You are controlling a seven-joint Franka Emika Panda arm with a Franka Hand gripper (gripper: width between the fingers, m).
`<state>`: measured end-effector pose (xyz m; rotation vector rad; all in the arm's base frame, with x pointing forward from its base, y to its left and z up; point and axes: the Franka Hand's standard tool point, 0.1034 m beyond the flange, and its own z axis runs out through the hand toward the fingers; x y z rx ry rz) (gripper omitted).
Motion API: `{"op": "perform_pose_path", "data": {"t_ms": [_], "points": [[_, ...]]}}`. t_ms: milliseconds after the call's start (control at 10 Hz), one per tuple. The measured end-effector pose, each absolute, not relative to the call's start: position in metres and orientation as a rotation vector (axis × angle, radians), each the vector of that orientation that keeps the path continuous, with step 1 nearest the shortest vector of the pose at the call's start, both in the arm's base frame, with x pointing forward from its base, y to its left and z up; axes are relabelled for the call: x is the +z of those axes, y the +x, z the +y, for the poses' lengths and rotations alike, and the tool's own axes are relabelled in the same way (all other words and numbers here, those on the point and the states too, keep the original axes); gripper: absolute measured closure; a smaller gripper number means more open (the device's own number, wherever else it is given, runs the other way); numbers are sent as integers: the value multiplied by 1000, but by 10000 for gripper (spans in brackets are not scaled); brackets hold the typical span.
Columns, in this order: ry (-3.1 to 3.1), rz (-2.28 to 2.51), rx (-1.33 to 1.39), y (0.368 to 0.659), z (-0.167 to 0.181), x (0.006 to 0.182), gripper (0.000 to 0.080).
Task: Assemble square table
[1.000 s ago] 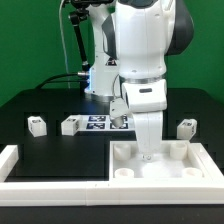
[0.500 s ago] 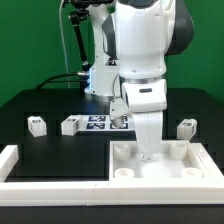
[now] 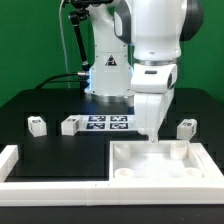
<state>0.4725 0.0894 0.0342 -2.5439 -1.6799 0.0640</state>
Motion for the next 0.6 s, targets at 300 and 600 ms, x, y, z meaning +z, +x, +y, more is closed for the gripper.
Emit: {"op": "perform_pose_path", "data": {"t_ms": [300, 600], "points": [[-2713, -1391, 70, 469, 101, 33, 150], [-2903, -934, 123, 464, 113, 36, 150]]}}
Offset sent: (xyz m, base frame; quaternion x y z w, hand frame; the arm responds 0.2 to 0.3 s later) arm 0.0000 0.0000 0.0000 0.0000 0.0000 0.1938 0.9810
